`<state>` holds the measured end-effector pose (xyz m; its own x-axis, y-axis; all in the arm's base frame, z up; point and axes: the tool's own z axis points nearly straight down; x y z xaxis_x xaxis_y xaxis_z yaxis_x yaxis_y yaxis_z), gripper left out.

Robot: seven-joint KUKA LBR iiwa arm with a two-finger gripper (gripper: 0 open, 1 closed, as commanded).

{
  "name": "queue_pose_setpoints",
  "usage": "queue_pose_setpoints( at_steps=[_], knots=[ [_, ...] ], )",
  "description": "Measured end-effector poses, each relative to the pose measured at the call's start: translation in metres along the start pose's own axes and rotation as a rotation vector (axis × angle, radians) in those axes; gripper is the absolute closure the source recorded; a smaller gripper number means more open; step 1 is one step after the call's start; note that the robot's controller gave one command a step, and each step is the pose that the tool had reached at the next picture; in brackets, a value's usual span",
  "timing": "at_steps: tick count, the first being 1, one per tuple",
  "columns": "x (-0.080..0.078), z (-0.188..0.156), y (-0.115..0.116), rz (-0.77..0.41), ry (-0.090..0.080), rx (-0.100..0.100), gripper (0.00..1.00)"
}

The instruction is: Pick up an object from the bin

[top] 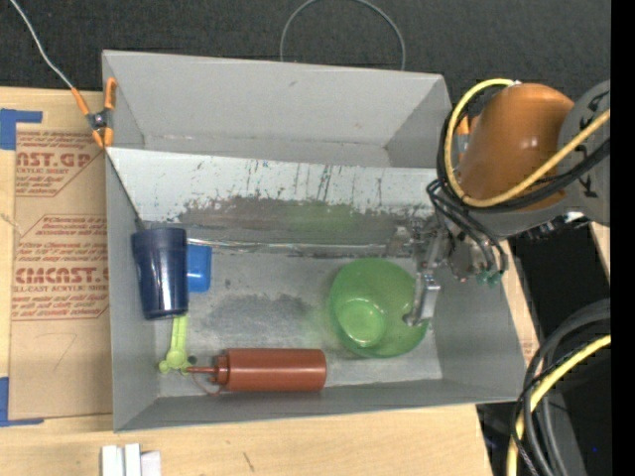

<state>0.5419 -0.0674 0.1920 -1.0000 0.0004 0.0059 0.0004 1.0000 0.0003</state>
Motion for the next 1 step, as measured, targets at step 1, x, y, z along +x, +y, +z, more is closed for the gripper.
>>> queue_pose_setpoints(
  at_steps=[1],
  knots=[
    [-0.0017,-0.0044,0.0004,-0.001,-0.008,0.001,0.00]
  ],
)
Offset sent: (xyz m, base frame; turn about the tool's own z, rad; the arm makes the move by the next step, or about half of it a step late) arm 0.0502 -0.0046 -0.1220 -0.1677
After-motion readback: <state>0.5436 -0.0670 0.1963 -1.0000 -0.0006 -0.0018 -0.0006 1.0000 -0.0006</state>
